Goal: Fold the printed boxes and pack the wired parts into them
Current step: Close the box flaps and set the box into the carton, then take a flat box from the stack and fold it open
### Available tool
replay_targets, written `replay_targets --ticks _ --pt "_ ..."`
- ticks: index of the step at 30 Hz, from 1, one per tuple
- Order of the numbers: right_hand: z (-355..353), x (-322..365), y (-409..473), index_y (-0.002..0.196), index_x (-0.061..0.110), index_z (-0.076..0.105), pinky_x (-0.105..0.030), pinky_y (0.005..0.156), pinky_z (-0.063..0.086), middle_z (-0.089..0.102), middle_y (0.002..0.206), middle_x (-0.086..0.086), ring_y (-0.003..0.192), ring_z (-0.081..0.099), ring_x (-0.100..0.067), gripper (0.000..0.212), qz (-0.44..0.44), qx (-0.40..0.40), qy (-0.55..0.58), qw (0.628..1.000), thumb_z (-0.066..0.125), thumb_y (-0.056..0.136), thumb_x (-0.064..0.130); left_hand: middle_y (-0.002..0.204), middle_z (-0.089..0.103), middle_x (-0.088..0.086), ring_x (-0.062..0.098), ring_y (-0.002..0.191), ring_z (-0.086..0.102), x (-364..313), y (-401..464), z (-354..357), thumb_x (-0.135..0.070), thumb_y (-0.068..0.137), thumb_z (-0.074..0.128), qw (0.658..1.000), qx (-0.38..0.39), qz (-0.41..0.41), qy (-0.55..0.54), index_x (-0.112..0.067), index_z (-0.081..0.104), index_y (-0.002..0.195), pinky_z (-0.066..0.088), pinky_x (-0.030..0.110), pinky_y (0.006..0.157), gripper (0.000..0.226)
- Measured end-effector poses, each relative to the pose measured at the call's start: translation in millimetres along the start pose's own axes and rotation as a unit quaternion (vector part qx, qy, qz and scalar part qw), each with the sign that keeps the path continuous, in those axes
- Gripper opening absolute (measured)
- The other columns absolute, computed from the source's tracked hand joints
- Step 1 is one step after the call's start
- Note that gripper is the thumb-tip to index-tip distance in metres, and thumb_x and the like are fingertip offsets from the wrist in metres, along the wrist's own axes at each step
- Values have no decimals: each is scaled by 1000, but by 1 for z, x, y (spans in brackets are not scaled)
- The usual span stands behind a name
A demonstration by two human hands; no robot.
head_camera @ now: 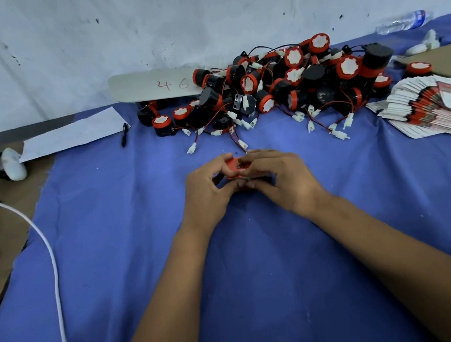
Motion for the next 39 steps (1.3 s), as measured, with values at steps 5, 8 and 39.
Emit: replay_targets --ticks 5,8,39 --pt "-14 4 -5 131 7 64 -40 116 32 54 147 -14 142 43 -29 40 57 92 -58 992 71 92 14 111 74 -9 -1 110 69 -7 4 8 6 74 86 999 6 -30 -38 -5 71 76 57 36 101 18" --pt "-74 8 -20 123 6 68 -47 104 41 61 133 -21 125 56 -34 31 93 54 -73 992 71 94 16 108 78 -11 5 108 72 -40 17 32 1 74 84 996 33 -14 -79 -17 76 77 59 32 95 20" --pt "-354 -62 -150 106 15 73 -32 77 54 72 102 -9 95 67 -31 26 548 -189 -202 790 55 87 10 74 69 9 40 91 69 -222 33 388 -2 85 57 980 126 -116 -98 -21 59 61 46 33 63 30"
Point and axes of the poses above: each hand's wrist, its own y-axis towards the middle knuckle, its own z-axis out of the palm, x = y × z, the point moved 6 cm from there along y, towards the middle knuckle
